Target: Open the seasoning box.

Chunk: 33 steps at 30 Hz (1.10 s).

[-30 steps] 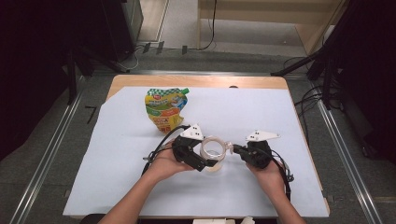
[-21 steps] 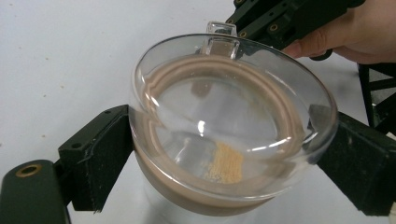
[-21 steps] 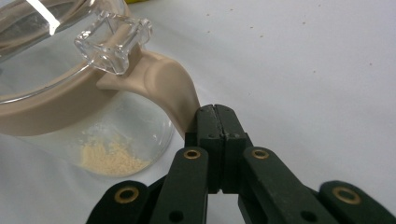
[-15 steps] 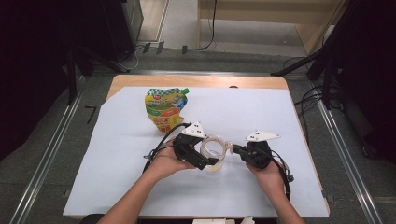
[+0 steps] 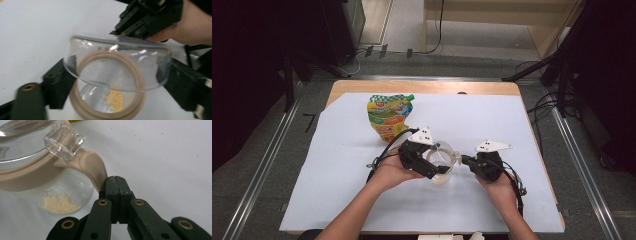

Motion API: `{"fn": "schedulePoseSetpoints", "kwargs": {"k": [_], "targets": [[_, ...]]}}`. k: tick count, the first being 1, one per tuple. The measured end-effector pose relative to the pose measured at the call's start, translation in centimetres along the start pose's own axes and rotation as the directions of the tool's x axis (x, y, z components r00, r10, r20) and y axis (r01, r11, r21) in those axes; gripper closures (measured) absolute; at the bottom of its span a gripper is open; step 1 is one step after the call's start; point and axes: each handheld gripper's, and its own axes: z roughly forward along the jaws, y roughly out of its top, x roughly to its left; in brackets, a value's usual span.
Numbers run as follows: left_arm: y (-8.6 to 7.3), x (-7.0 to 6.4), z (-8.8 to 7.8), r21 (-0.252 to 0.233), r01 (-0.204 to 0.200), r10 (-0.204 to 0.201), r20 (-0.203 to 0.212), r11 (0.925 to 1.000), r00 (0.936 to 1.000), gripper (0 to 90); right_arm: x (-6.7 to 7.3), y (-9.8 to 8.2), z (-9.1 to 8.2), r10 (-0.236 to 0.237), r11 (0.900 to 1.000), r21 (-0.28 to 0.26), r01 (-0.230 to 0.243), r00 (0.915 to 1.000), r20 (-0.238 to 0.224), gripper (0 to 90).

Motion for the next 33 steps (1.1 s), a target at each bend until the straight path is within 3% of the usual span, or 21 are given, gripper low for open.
{"fn": "schedulePoseSetpoints", "kwargs": {"k": [4, 10, 15, 18, 25, 28, 33], "targets": [[0.8, -0.3, -0.1, 0.012, 0.006, -0.006, 0.036, 0.9999, 0.9993, 32.0, 0.0, 0.0, -0.1, 0.000, 1.000, -0.003, 0.000, 1.0000, 0.000, 90.0], [1.9, -0.9, -0.3, 0.015, -0.017, 0.015, 0.114, 0.9998, 0.9934, 65.0, 0.0, 0.0, -0.2, 0.002, 1.000, -0.012, -0.003, 1.0000, -0.005, 90.0], [2.9, -1.1, 0.0, 0.033, -0.008, 0.003, 0.151, 0.9994, 0.9885, 75.0, 0.1, -0.1, -0.3, 0.013, 1.000, -0.007, -0.013, 0.9999, -0.007, 90.0], [3.5, -1.3, 0.3, 0.038, -0.028, 0.022, 0.155, 0.9989, 0.9876, 79.5, 0.1, -0.1, -0.4, 0.014, 1.000, -0.007, -0.014, 0.9999, -0.008, 90.0], [4.7, -1.4, 1.3, 0.063, -0.018, 0.008, 0.148, 0.9978, 0.9889, 78.3, 0.1, -0.1, -0.4, 0.015, 1.000, -0.008, -0.015, 0.9998, -0.012, 90.0], [4.8, -1.3, 1.8, 0.079, -0.003, -0.005, 0.111, 0.9969, 0.9938, 67.2, 0.0, -0.2, -0.4, 0.016, 1.000, -0.011, -0.016, 0.9997, -0.017, 90.0], [4.5, -1.2, 1.4, 0.075, -0.002, -0.007, 0.126, 0.9972, 0.9920, 59.6, 0.0, -0.2, -0.7, 0.008, 1.000, -0.024, -0.008, 0.9999, -0.011, 90.0]]}}
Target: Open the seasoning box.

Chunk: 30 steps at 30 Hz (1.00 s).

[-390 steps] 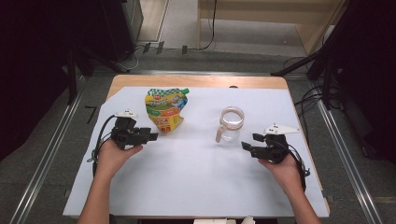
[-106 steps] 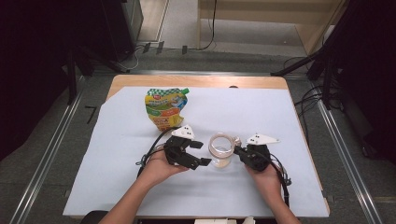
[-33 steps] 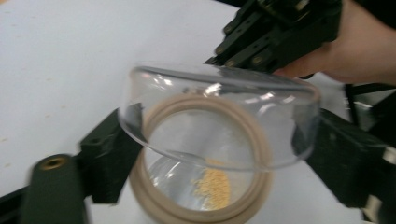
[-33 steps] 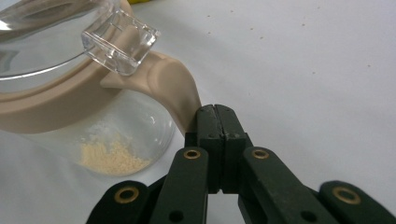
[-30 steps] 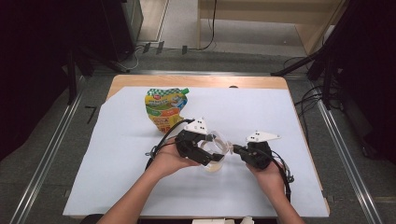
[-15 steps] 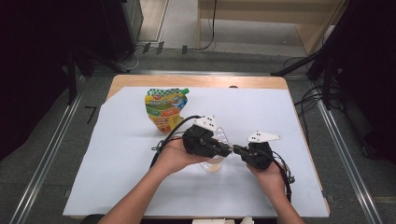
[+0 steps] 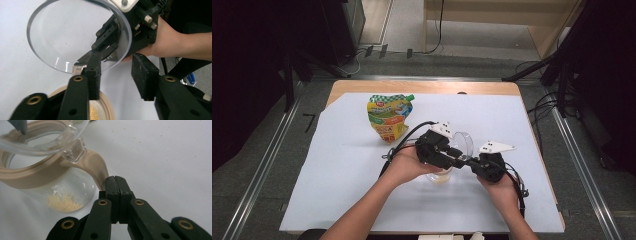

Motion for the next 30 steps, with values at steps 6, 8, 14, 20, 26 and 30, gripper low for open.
{"fn": "schedulePoseSetpoints", "kwargs": {"k": [6, 8, 14, 20, 26, 30], "targets": [[-0.6, 0.6, -1.8, -0.030, 0.029, -0.029, 0.006, 0.9991, 0.9996, 55.6, -0.3, -0.2, -1.1, 0.028, 0.999, -0.019, -0.028, 0.9996, -0.001, 87.3], [-0.9, 0.9, -2.4, -0.042, 0.045, -0.045, 0.000, 0.9981, 0.9990, 54.8, -0.3, -0.2, -1.5, 0.032, 0.999, -0.030, -0.032, 0.9995, -0.003, 85.4], [-1.9, 2.1, -4.4, -0.083, 0.100, -0.100, 0.012, 0.9915, 0.9950, 53.2, 0.4, -0.5, -2.7, 0.035, 0.999, -0.030, -0.036, 0.9990, -0.029, 79.1], [-3.0, 2.9, -5.9, -0.080, 0.138, -0.141, -0.031, 0.9872, 0.9895, 48.6, 1.1, -1.1, -3.3, 0.038, 0.999, -0.024, -0.040, 0.9964, -0.076, 68.2], [-4.2, 3.8, -7.3, -0.086, 0.170, -0.176, -0.069, 0.9817, 0.9819, 45.6, 2.1, -1.8, -3.8, 0.020, 0.999, -0.023, -0.022, 0.9936, -0.111, 59.8], [-4.8, 4.4, -8.4, -0.101, 0.190, -0.199, -0.088, 0.9766, 0.9761, 44.0, 2.7, -2.0, -3.8, -0.003, 1.000, -0.027, 0.000, 0.9920, -0.126, 55.8]]}}
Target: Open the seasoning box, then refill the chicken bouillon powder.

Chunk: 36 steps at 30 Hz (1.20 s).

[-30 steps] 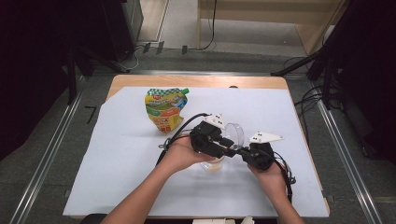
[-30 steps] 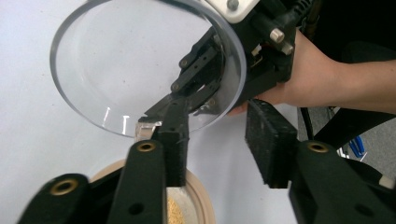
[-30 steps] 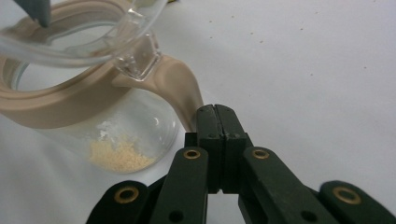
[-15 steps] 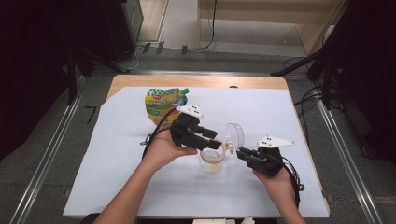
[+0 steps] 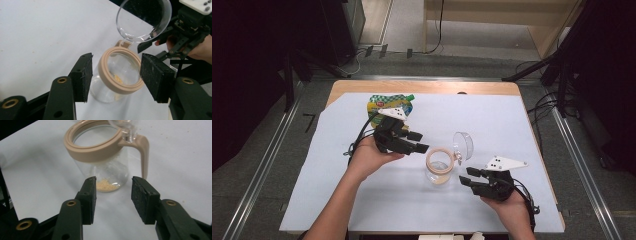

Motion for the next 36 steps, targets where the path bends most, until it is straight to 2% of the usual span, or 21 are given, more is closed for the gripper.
{"fn": "schedulePoseSetpoints", "kwargs": {"k": [5, 11, 21, 27, 31, 36], "targets": [[-0.6, 0.9, -1.1, 0.015, 0.013, -0.012, -0.036, 0.9998, 0.9993, 42.2, 0.4, 0.1, 0.5, -0.032, 0.999, 0.012, 0.032, 0.9994, -0.014, 49.9], [-1.3, 1.9, -2.5, 0.001, 0.044, -0.044, -0.058, 0.9990, 0.9973, 42.6, 0.9, 0.2, 1.2, -0.048, 0.998, 0.029, 0.049, 0.9983, -0.033, 49.3], [-2.2, 3.5, -4.3, -0.005, 0.065, -0.065, -0.107, 0.9979, 0.9922, 40.8, 1.3, 0.1, 1.7, -0.064, 0.996, 0.053, 0.066, 0.9971, -0.041, 49.2], [-3.0, 4.8, -5.8, -0.018, 0.091, -0.093, -0.152, 0.9957, 0.9840, 40.7, 1.4, 0.1, 1.9, -0.069, 0.996, 0.055, 0.072, 0.9962, -0.054, 49.2], [-3.6, 5.7, -6.9, -0.038, 0.115, -0.120, -0.166, 0.9926, 0.9788, 40.6, 1.5, 0.1, 1.9, -0.072, 0.996, 0.054, 0.075, 0.9956, -0.060, 49.0], [-4.2, 6.4, -7.7, -0.038, 0.122, -0.127, -0.195, 0.9918, 0.9725, 40.6, 1.6, 0.1, 2.0, -0.073, 0.996, 0.053, 0.077, 0.9953, -0.063, 48.8]]}}
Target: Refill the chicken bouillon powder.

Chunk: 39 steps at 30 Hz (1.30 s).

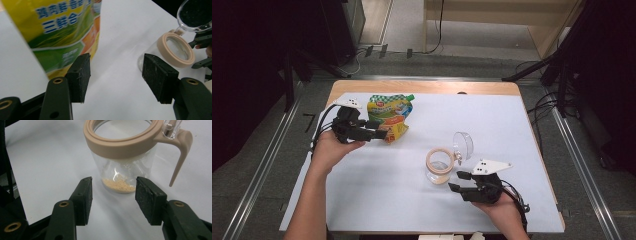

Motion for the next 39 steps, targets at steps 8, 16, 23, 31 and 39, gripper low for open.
{"fn": "schedulePoseSetpoints", "kwargs": {"k": [8, 16, 23, 31, 39], "targets": [[-0.5, 1.8, -0.7, 0.010, 0.018, -0.018, -0.028, 0.9998, 0.9995, 41.1, 0.2, 0.0, 0.2, -0.006, 1.000, 0.011, 0.006, 1.0000, 0.001, 48.7], [-1.3, 4.3, -1.0, -0.015, 0.057, -0.058, -0.059, 0.9983, 0.9966, 40.6, 0.4, 0.0, 0.1, -0.012, 1.000, 0.002, 0.012, 0.9999, -0.005, 48.8], [-0.3, 4.9, 0.6, -0.006, 0.034, -0.035, -0.074, 0.9994, 0.9967, 40.9, 1.0, 0.0, 0.3, -0.030, 1.000, -0.004, 0.030, 0.9994, -0.017, 48.7], [0.7, 4.7, 2.2, -0.037, 0.014, -0.016, -0.064, 0.9992, 0.9978, 45.1, 1.9, 0.0, 0.8, -0.034, 0.999, -0.010, 0.034, 0.9988, -0.034, 48.5], [1.4, 4.0, 3.7, -0.019, -0.016, 0.015, -0.054, 0.9997, 0.9984, 55.7, 3.2, -0.2, 1.3, -0.065, 0.998, -0.007, 0.065, 0.9961, -0.060, 48.0]]}}
